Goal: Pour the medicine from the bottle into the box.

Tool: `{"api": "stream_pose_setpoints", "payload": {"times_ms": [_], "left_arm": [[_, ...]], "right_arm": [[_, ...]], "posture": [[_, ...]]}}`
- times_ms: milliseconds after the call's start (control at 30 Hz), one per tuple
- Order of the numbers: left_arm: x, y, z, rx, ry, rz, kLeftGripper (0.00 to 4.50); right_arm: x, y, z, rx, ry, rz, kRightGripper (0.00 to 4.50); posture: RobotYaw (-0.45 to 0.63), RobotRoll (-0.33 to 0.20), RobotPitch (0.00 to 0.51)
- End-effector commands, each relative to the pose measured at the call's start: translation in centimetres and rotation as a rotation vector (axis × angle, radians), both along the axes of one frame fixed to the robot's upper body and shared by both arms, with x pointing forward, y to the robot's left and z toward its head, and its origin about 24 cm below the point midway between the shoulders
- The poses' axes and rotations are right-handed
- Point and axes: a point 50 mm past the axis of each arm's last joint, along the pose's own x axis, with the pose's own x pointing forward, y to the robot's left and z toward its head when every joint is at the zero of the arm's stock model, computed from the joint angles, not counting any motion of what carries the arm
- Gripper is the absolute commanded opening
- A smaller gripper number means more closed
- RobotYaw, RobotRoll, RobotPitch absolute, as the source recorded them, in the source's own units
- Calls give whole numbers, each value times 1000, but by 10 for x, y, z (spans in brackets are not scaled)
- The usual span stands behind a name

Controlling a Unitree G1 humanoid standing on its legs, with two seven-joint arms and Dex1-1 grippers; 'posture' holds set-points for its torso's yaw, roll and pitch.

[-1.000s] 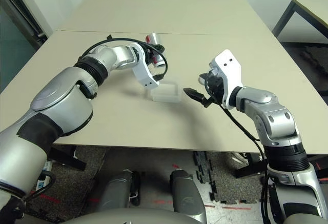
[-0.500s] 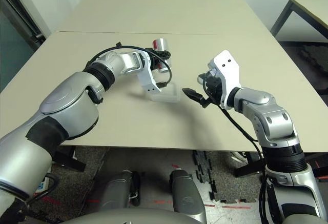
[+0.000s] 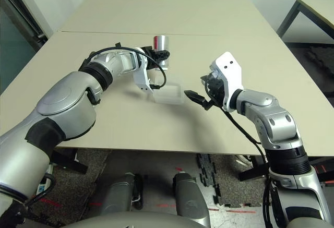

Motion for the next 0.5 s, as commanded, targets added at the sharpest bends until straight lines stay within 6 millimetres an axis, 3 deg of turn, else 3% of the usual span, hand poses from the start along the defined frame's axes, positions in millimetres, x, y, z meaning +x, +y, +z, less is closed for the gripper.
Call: {"api": "stream_pose_setpoints", "payload": {"times_ms": [33, 500], "left_arm": [[-2, -7, 1, 17, -9, -49, 2481], [-8, -14, -7, 87, -35, -154, 2481]], "right_arm": [[1, 1, -3, -8, 13, -2, 4500], [1, -1, -2, -1, 16, -13, 4500]], "posture": [[-151, 0, 68], [-159, 0, 64]]}}
